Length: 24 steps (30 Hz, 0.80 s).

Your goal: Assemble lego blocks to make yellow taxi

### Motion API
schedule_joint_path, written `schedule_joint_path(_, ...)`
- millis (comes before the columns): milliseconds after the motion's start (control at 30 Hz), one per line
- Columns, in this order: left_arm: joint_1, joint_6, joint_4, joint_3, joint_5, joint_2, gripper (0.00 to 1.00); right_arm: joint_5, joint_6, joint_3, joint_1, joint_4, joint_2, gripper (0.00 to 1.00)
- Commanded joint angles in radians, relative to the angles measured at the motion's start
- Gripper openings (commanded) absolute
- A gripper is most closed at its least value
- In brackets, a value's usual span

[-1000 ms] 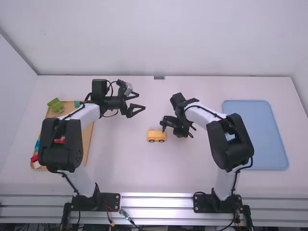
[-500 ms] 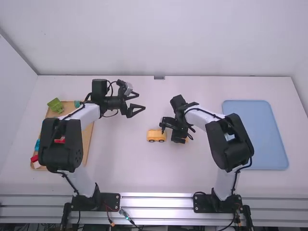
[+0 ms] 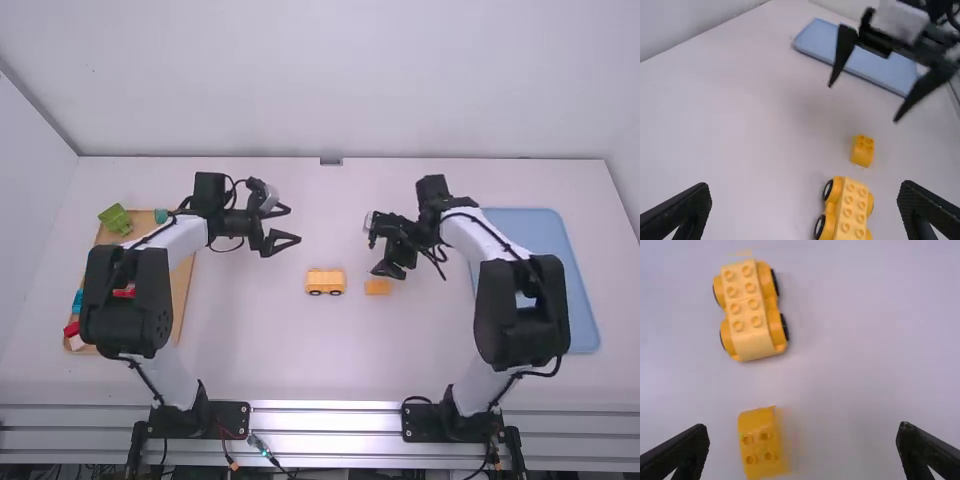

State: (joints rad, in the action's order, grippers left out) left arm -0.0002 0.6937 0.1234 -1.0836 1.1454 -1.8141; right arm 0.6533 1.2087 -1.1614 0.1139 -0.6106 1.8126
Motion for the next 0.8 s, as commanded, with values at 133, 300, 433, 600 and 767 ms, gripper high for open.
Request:
schedule_joint_path(133,-0.007,0.241,0.036,0.014,0.051,-0.006,0.99,0.274,0.053,0.229,-0.085,0.228,-0.002,0.99)
schedule_joint_path(300,-0.008,0.272,-0.013,0.075,0.051,-0.006,0.99,0.333,0.038,0.356,-0.119,0.414,-0.002,0.99)
schedule_joint_path(433,-0.007,0.261,-0.089,0.127,0.068,-0.006,0.99,0.343,0.006,0.402,-0.133,0.484,-0.002,0.99)
schedule_joint_path(600,-0.007,0.264,-0.185,0.177,0.159,-0.006,0.99,0.346,0.042,0.414,-0.131,0.507,0.043,0.99)
schedule_joint_path(767,-0.007,0.264,-0.241,0.201,0.199,-0.006,0.99,0.346,0.071,0.412,-0.143,0.56,0.142,0.99)
